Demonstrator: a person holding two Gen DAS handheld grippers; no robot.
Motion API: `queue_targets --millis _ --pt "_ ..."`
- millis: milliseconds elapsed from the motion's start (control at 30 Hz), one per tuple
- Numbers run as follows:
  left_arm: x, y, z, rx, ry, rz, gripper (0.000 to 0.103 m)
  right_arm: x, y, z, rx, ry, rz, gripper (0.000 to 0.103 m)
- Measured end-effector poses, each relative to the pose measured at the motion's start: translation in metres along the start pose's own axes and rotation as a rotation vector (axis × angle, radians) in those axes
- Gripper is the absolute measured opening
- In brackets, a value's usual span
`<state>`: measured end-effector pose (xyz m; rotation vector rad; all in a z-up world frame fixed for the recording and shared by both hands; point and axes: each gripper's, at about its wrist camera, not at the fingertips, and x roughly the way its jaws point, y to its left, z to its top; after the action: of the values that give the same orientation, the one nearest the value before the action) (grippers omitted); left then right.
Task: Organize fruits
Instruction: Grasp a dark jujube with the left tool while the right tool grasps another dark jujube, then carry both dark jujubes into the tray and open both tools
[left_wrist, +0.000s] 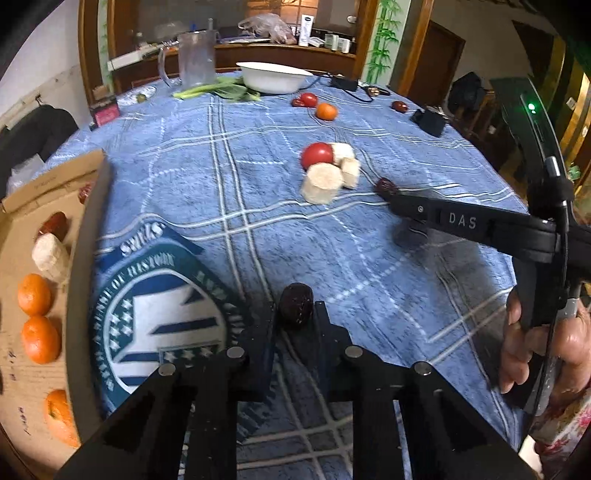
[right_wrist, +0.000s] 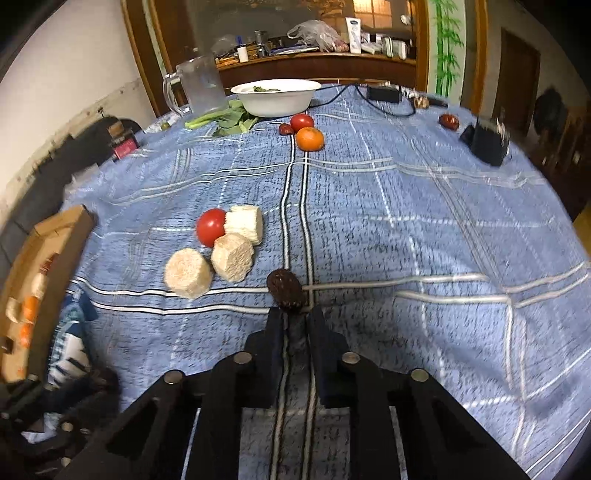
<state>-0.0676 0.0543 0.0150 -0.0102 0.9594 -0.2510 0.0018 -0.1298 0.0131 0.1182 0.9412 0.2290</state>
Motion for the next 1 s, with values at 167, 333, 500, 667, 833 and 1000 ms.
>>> queue_targets --millis 167,333,500,667,833,1000 --pt "-0.015 0.002 -0.006 -0.017 -0.035 -0.017 0.018 -0.02 -0.009 -0.01 0.032 -0.041 0.042 0.014" --pt "-0.026 0.005 -0.009 -0.039 -0.054 -0.039 0.018 -0.029 -0.016 -0.008 0.064 -0.057 0.053 0.014" --pt "-0.026 0.003 -0.009 -0.026 -0.049 -0.058 0.018 -0.016 -0.008 0.01 0.023 -0.046 0.036 0.027" --pt "-0.007 0.002 -0.004 -0.013 0.004 -0.053 0.018 0.01 0.007 0.021 -0.057 -0.005 -0.015 0.027" --pt "0.0 -0.001 -0.002 -0.001 0.003 -0.039 0.018 0.023 0.018 0.02 -0.117 -0.003 -0.047 0.026" --pt "-0.005 0.002 -0.006 -0.013 -0.012 -0.053 0.018 0.014 0.01 0.017 -0.06 -0.017 -0.006 0.021"
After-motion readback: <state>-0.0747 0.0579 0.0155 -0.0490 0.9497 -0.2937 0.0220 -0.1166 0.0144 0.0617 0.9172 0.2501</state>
